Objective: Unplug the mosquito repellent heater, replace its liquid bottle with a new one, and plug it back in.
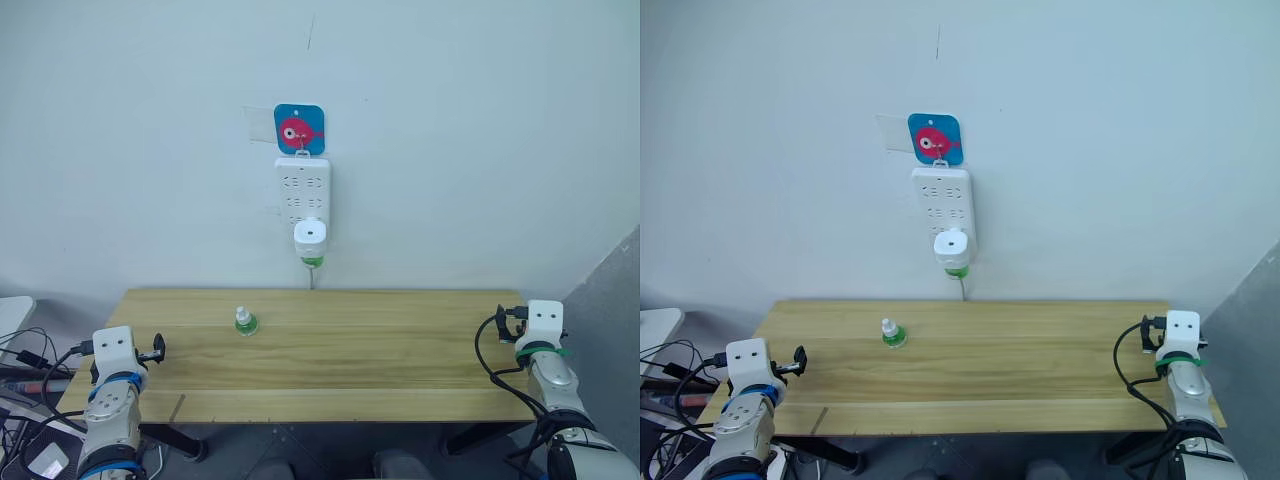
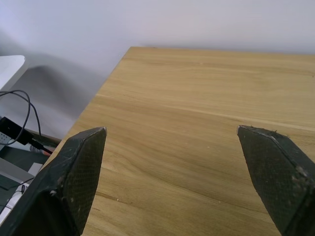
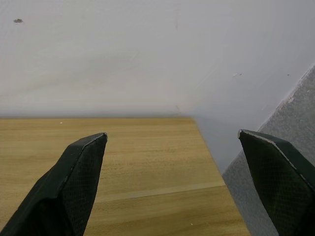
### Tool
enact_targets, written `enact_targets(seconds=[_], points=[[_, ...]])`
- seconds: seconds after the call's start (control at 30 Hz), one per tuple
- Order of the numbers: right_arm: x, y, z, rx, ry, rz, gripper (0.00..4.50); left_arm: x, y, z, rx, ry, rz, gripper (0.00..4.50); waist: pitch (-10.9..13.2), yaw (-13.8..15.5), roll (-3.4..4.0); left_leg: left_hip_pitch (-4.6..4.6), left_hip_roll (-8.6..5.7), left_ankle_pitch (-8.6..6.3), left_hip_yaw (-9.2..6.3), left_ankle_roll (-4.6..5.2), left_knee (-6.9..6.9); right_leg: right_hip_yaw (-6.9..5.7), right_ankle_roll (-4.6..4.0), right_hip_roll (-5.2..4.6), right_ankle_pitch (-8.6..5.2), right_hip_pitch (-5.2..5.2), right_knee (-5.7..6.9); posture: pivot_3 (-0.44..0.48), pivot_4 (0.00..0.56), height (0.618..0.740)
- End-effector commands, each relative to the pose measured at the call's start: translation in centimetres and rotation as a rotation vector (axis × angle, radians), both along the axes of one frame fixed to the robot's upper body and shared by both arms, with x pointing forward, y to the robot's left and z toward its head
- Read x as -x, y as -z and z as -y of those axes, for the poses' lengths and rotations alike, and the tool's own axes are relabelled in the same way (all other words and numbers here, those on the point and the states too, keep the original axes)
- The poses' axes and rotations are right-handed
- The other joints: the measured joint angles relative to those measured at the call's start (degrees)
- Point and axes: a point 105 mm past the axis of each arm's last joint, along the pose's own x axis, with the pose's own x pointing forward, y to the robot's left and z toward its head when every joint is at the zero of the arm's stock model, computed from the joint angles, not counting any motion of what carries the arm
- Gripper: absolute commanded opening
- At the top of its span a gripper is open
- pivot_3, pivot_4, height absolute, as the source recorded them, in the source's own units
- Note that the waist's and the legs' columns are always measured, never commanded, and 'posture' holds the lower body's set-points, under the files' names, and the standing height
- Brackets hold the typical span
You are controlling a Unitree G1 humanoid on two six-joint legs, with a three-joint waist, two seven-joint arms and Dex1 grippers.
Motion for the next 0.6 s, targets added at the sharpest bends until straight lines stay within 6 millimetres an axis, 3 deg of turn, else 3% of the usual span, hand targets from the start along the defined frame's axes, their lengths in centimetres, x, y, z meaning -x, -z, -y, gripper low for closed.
enact_targets(seconds=[0.03, 0.6], points=[[-1.20, -2.19, 0.37, 0.029, -0.005, 0.067, 4.46, -0.46, -1.48, -0.66, -0.037, 0.001, 0.040, 4.50, 0.00, 0.00, 0.00, 0.00, 0.00, 0.00, 0.00, 0.00, 0.00, 0.00, 0.00, 0.00, 0.00, 0.00, 0.00, 0.037, 0.002, 0.740], [-1.47, -2.48, -0.38, 0.034, -0.031, 0.083, 4.46, -0.68, -1.89, -0.48, -0.022, 0.020, 0.061, 4.50, 0.01, 0.03, 0.01, 0.00, 0.00, 0.00, 0.00, 0.00, 0.00, 0.01, -0.07, 0.00, 0.03, 0.00, 0.00, 0.031, 0.031, 0.740]])
